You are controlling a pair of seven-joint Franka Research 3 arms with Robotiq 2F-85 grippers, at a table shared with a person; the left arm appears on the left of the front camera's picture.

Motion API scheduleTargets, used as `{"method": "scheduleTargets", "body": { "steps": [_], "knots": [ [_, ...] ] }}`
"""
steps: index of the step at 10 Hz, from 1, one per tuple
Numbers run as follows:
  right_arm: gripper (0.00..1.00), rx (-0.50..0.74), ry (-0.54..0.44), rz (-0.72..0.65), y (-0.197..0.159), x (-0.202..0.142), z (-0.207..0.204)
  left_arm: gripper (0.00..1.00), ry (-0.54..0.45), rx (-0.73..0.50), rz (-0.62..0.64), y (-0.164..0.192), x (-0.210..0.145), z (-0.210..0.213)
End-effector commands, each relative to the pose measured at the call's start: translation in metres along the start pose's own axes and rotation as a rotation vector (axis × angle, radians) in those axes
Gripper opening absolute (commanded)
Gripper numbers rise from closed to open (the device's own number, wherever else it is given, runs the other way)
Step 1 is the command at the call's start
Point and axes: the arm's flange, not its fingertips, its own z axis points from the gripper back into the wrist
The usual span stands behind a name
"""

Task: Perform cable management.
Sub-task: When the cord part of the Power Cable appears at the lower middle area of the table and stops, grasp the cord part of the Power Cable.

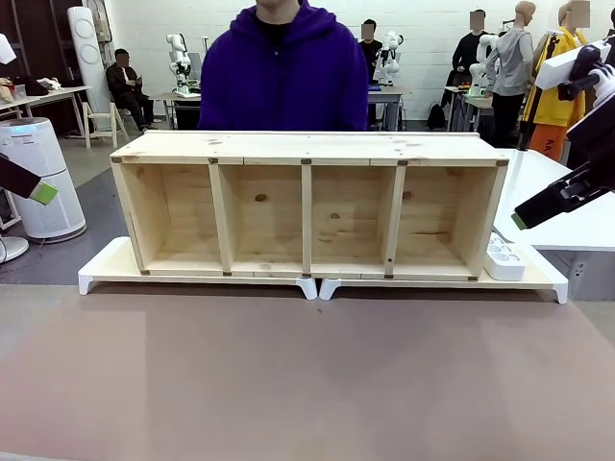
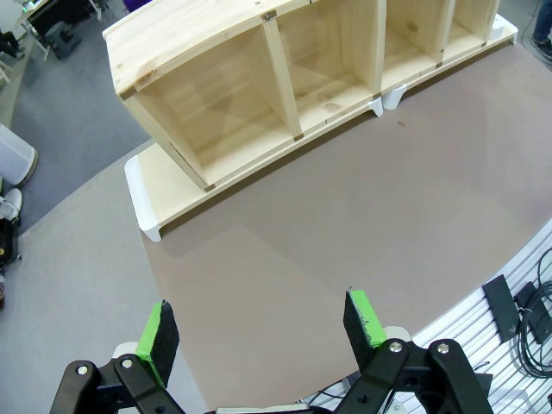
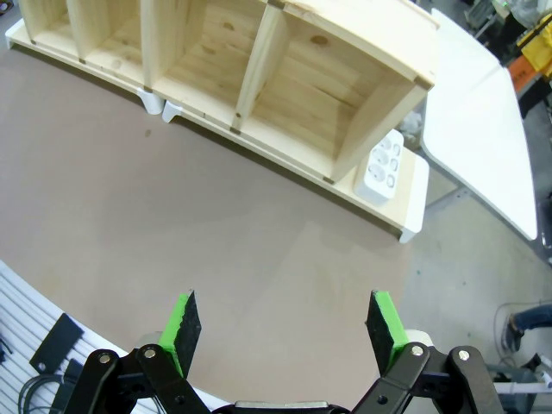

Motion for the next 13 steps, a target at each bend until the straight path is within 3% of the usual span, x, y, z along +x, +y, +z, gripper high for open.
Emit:
{"method": "scheduleTargets", "body": {
  "steps": [1, 13],
  "knots": [
    [1.0, 0.002, -0.001, -0.001, -0.0011, 0.0013, -0.0024, 1.0, -0.002, 0.01, 0.009, 0.0016, 0.0008, -0.0005],
    [1.0, 0.002, -0.001, -0.001, -0.0011, 0.0013, -0.0024, 1.0, -0.002, 0.01, 0.009, 0.0016, 0.0008, -0.0005]
  ]
}}
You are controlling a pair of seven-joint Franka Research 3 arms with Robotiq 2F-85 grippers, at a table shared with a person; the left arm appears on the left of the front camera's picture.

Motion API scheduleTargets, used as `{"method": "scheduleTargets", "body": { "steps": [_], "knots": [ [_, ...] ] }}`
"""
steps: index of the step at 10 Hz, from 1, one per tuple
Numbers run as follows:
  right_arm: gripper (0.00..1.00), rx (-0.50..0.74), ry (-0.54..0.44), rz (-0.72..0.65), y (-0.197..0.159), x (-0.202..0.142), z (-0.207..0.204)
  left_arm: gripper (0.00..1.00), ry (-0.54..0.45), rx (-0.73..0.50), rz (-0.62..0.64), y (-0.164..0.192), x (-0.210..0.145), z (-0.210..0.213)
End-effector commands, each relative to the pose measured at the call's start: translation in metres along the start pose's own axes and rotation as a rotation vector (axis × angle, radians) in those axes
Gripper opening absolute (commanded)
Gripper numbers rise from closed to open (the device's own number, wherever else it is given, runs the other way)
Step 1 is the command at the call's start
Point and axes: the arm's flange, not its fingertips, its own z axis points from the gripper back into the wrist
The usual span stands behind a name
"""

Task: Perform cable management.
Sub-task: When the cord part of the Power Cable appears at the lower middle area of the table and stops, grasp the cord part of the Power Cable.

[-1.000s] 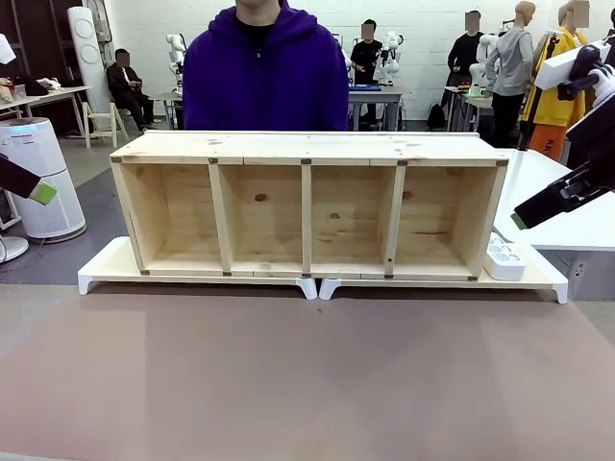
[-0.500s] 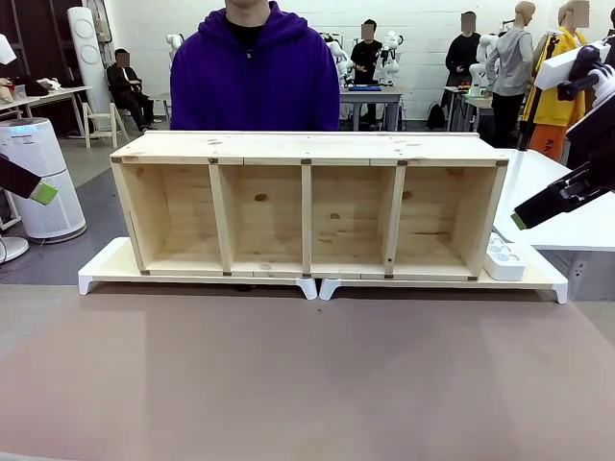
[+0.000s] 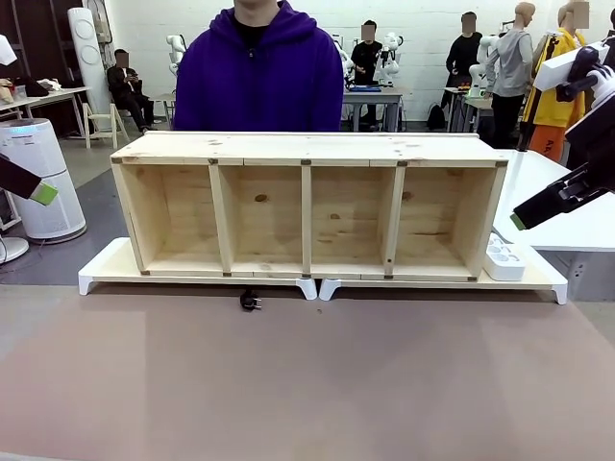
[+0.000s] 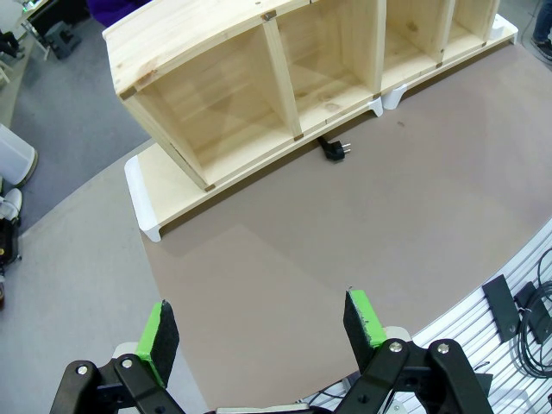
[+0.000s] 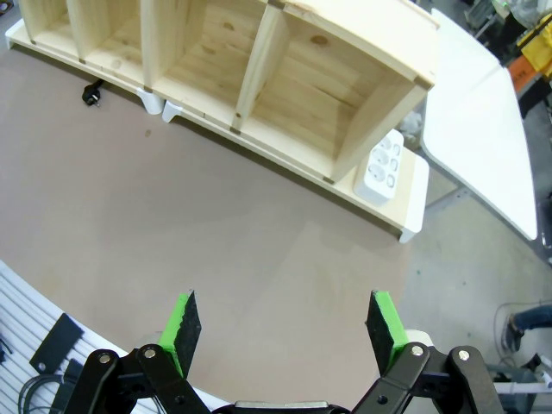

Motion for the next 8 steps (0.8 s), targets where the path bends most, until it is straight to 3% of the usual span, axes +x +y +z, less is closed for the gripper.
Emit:
{"method": "scheduleTargets", "body": {
  "steps": [1, 8],
  "knots": [
    [1.0, 0.002, -0.001, -0.001, -0.0011, 0.0013, -0.0024, 1.0, -0.002, 0.01, 0.009, 0.0016, 0.0008, -0.0005],
    [1.0, 0.002, -0.001, -0.001, -0.0011, 0.0013, -0.0024, 1.0, -0.002, 0.01, 0.009, 0.0016, 0.0008, -0.0005]
  ]
}}
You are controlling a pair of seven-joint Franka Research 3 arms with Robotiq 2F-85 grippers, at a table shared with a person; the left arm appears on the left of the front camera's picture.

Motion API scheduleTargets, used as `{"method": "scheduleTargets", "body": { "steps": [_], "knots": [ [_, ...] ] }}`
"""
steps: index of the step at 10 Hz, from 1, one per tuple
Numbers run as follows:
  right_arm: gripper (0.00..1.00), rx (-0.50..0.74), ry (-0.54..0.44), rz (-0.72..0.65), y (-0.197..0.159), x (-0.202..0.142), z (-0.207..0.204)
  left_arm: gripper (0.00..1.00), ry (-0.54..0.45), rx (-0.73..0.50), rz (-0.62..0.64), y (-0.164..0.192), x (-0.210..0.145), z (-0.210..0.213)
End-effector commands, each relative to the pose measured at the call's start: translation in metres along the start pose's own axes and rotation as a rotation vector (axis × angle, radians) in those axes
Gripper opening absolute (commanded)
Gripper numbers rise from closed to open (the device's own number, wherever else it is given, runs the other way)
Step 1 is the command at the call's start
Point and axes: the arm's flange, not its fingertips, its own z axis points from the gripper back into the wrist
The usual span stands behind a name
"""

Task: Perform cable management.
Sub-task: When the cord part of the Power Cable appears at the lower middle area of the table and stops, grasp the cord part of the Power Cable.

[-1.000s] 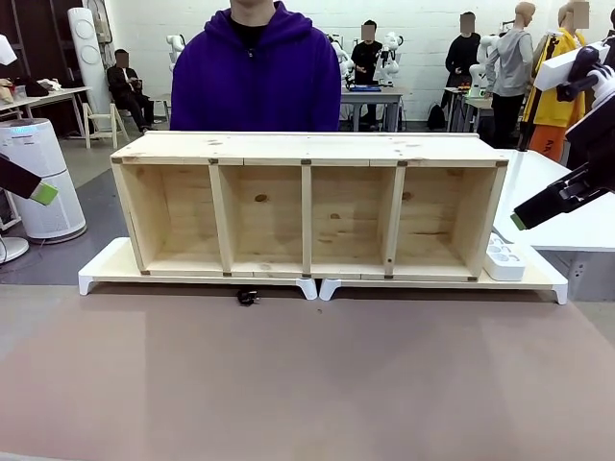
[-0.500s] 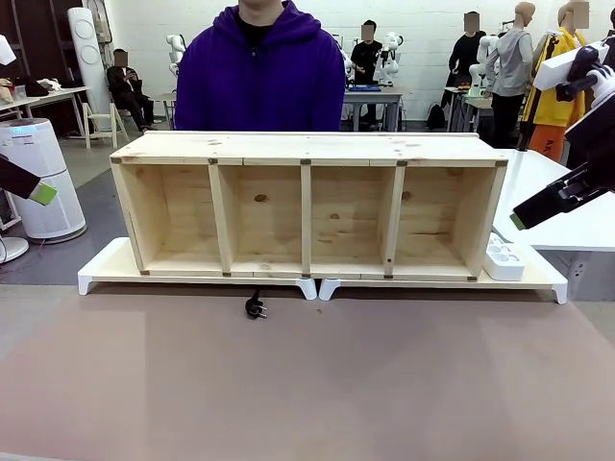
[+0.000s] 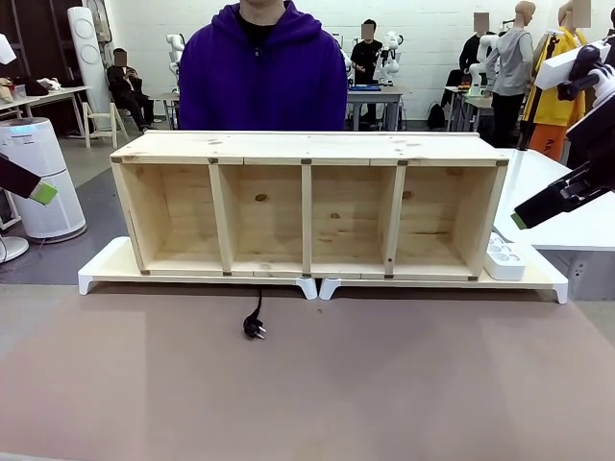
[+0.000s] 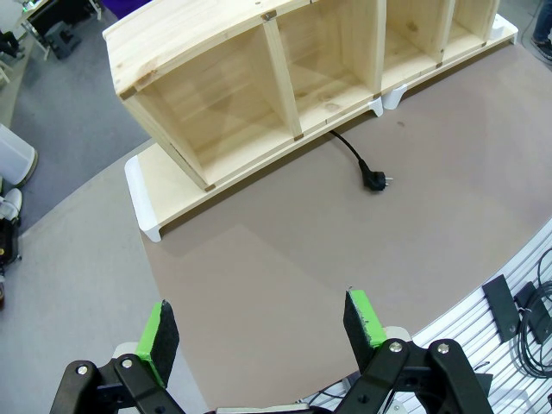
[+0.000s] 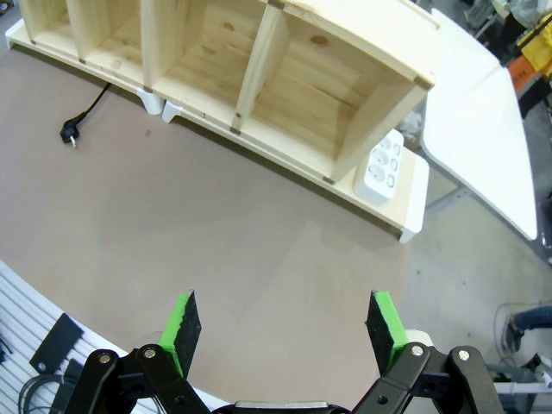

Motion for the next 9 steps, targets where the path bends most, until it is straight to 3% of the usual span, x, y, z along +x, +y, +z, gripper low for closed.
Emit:
{"method": "scheduleTargets", "body": {
  "steps": [1, 9],
  "knots": [
    [1.0, 0.002, -0.001, -0.001, -0.0011, 0.0013, -0.0024, 1.0, -0.002, 0.01, 0.009, 0.0016, 0.0008, -0.0005],
    [1.0, 0.002, -0.001, -0.001, -0.0011, 0.0013, -0.0024, 1.0, -0.002, 0.01, 0.009, 0.0016, 0.0008, -0.0005]
  ]
}}
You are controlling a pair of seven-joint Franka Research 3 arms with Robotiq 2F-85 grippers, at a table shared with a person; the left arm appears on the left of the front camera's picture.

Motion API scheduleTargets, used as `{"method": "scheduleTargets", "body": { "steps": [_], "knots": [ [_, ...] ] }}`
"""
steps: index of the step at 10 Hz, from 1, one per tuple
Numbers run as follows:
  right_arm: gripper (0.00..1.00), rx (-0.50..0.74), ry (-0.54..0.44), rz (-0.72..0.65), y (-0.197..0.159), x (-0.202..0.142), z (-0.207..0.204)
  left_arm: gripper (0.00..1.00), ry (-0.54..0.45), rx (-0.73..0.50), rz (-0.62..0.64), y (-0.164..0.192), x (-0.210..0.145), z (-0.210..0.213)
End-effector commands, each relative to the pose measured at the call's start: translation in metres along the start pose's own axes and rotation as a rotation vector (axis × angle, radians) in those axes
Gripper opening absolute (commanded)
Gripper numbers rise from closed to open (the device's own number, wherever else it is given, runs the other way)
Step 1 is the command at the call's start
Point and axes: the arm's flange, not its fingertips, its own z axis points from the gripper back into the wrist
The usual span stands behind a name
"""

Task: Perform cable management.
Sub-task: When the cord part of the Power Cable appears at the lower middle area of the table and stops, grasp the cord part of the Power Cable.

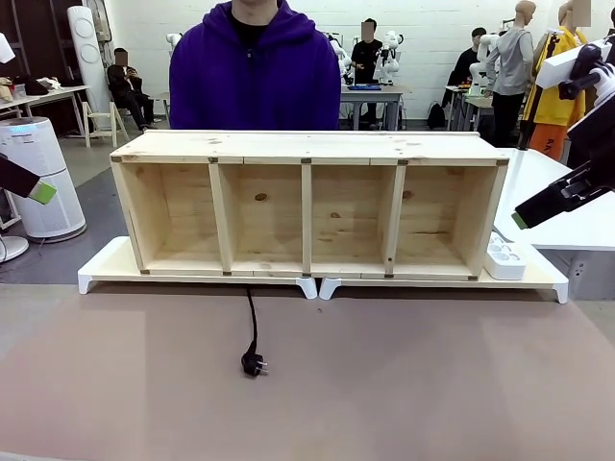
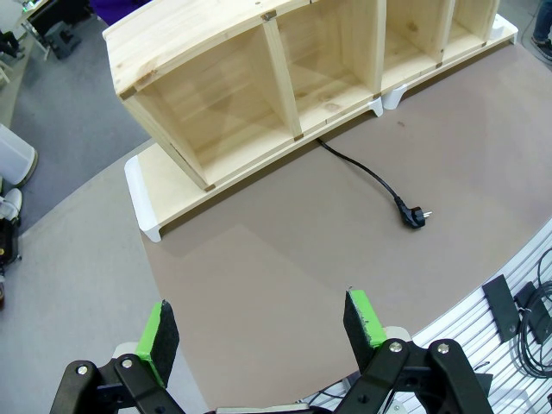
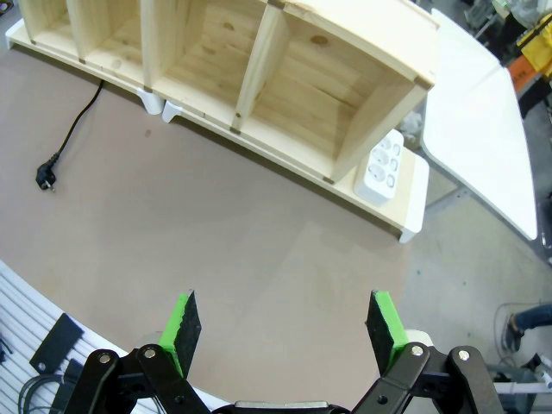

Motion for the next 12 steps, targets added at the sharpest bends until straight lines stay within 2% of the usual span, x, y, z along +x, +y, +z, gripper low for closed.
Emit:
{"method": "scheduleTargets", "body": {
  "steps": [1, 10, 12],
  "knots": [
    [1.0, 0.001, -0.001, -0.001, -0.001, 0.001, -0.002, 1.0, -0.002, 0.01, 0.009, 0.002, 0.001, -0.001],
    [1.0, 0.0, 0.0, 0.0, 0.0, 0.0, 0.0, 1.0, -0.002, 0.01, 0.009, 0.002, 0.001, -0.001],
    [1.0, 0.039, 0.011, 0.029, 0.025, 0.027, -0.014, 1.0, -0.002, 0.01, 0.009, 0.002, 0.001, -0.001]
  ]
}}
